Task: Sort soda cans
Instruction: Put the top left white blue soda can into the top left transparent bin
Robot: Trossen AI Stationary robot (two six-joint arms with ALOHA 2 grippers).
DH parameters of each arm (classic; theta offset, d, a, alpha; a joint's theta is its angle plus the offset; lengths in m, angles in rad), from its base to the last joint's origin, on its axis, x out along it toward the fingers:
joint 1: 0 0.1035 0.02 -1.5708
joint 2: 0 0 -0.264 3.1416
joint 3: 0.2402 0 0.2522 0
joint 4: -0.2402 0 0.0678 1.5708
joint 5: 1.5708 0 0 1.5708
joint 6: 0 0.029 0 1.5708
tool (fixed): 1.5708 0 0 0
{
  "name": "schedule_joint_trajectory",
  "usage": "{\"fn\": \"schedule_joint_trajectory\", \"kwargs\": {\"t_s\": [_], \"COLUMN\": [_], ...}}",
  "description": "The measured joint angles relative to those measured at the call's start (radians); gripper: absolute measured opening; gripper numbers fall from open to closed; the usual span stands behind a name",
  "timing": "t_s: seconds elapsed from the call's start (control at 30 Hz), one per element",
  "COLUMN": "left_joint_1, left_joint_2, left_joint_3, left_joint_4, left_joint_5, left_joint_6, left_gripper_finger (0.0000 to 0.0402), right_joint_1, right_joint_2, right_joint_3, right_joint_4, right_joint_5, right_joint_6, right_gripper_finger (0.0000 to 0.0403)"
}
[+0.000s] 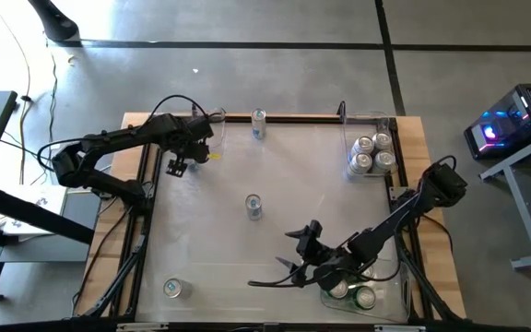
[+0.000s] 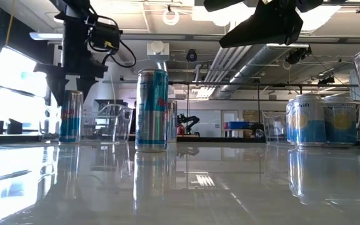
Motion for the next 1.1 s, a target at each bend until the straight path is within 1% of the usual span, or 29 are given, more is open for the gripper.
{"fn": "schedule_joint_trajectory", "kwargs": {"t_s": [0.17, 0.23, 0.3, 0.4, 0.6, 0.67, 0.8, 0.87, 0.97, 1.1], "left_joint_1": [0.0, 0.001, 0.001, 0.001, 0.0, 0.0, 0.0, -0.004, -0.01, -0.01], "left_joint_2": [0.0, 0.0, 0.0, 0.0, 0.0, 0.001, 0.001, 0.001, 0.001, 0.017], "left_joint_3": [0.0, 0.0, 0.0, 0.0, 0.004, 0.019, 0.094, 0.143, 0.234, 0.37], "left_joint_4": [0.012, 0.005, 0.0, -0.005, -0.051, -0.083, -0.138, -0.178, -0.223, -0.237], "left_joint_5": [-0.006, 0.024, 0.034, 0.035, 0.041, 0.051, 0.057, 0.081, 0.123, 0.118], "left_joint_6": [-0.105, -0.125, -0.145, -0.173, -0.226, -0.247, -0.319, -0.368, -0.479, -0.655], "left_gripper_finger": [0.0335, 0.0333, 0.0325, 0.0302, 0.023, 0.0228, 0.0228, 0.0228, 0.0228, 0.0228], "right_joint_1": [0.0, 0.0, 0.0, 0.0, 0.0, 0.0, 0.0, 0.0, 0.0, -0.001], "right_joint_2": [0.0, 0.0, 0.0, 0.0, 0.0, 0.0, 0.0, 0.0, 0.0, 0.0], "right_joint_3": [0.0, 0.0, 0.0, 0.0, 0.0, 0.0, 0.0, 0.0, 0.0, 0.0], "right_joint_4": [0.0, 0.0, 0.0, 0.0, 0.0, 0.0, 0.0, -0.001, 0.0, 0.0], "right_joint_5": [0.0, 0.0, 0.0, 0.0, 0.009, 0.018, 0.043, 0.043, 0.043, 0.043], "right_joint_6": [0.001, 0.0, 0.0, 0.0, -0.001, -0.001, -0.002, -0.003, -0.005, -0.006], "right_gripper_finger": [0.0353, 0.0353, 0.0353, 0.0353, 0.0353, 0.0353, 0.0353, 0.0353, 0.0353, 0.0353]}}
